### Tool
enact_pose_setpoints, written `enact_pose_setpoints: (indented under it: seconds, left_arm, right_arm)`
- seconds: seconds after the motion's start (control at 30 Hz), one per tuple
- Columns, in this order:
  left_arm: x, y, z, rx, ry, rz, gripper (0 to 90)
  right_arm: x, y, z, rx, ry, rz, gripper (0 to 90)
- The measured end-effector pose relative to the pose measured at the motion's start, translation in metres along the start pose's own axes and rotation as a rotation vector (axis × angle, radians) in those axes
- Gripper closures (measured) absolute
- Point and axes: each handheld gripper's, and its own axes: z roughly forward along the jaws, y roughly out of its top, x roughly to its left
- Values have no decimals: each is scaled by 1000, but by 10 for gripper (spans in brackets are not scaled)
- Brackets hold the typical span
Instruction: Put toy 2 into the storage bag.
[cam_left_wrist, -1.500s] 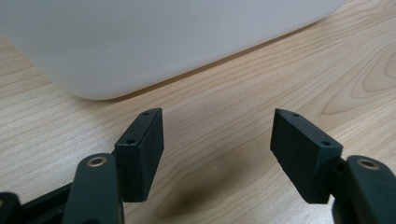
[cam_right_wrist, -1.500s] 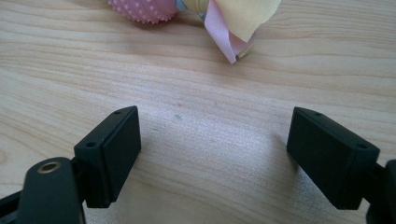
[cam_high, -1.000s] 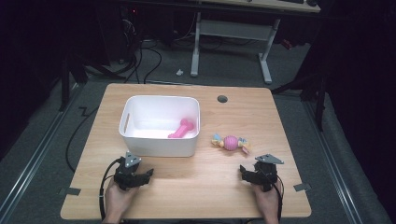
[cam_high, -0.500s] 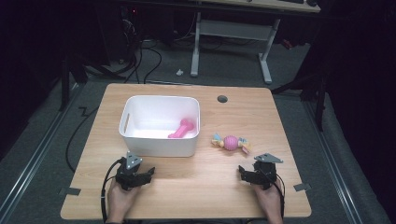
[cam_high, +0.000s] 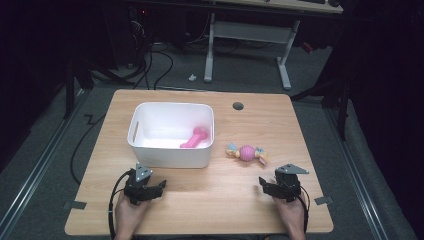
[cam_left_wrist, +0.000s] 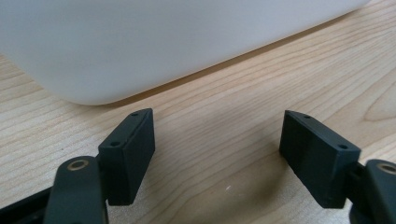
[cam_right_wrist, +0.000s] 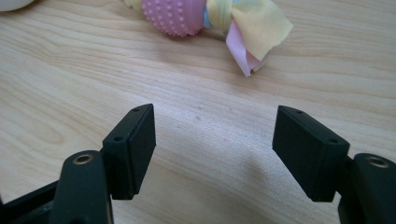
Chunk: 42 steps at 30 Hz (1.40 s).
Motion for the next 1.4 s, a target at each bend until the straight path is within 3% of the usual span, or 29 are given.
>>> enact_pose_setpoints:
  seconds: [0.23, 0.5, 0.93, 1.4]
  left_arm:
    - [0, 0, 0, 0, -2, 1, 262]
    - [0, 0, 0, 1, -1, 0, 260]
    - [0, 0, 0, 1, -2, 0, 258]
    - [0, 0, 0, 1, -3, -1, 260]
  right_arm:
    - [3, 15, -10, -20, 36, -30, 315]
    - [9, 45, -13, -16, 52, -84, 318]
    - [11, 87, 12, 91, 38, -117, 303]
    - [13, 116, 38, 154, 43, -158, 270]
